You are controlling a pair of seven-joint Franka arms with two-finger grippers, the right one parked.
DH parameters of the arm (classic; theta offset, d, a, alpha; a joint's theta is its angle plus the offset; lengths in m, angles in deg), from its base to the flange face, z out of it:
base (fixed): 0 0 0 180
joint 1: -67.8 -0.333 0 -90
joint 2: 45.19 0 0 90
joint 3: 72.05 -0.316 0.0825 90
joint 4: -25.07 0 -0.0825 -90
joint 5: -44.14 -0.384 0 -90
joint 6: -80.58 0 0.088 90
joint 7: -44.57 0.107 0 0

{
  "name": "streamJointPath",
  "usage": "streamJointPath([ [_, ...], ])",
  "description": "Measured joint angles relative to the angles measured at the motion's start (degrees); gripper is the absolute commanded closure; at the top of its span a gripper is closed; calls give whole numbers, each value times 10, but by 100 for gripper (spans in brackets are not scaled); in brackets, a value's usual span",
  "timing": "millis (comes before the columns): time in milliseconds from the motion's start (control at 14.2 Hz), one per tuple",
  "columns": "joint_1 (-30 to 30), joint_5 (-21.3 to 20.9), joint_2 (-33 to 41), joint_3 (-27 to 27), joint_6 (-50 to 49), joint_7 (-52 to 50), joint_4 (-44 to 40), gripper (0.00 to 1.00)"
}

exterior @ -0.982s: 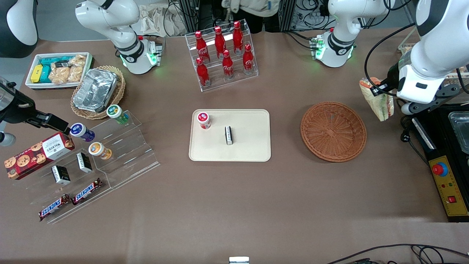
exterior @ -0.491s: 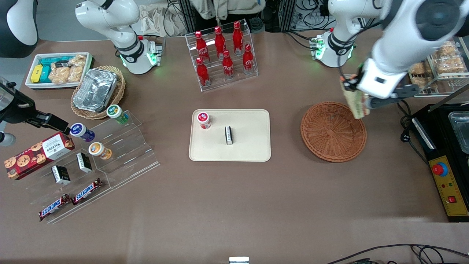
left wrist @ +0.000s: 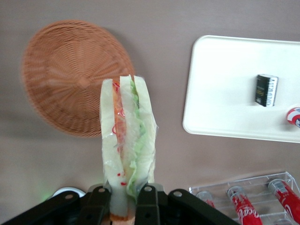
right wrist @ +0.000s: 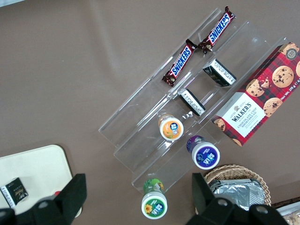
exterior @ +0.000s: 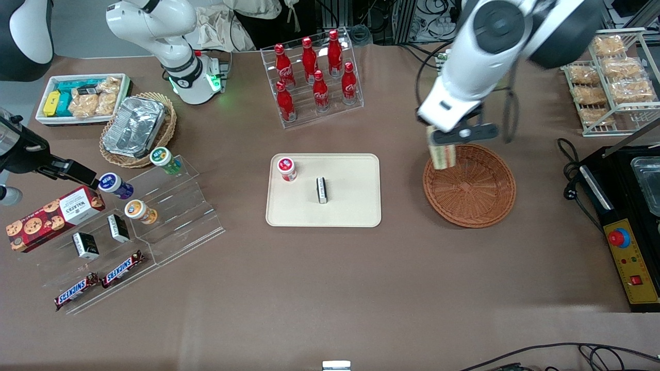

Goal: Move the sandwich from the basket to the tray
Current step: 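Carry the held sandwich with the left gripper over the white tray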

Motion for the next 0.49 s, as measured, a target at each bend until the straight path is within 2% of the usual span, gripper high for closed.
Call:
streamJointPath([
  [491,76,0,-118,0,169,-5,18,100],
])
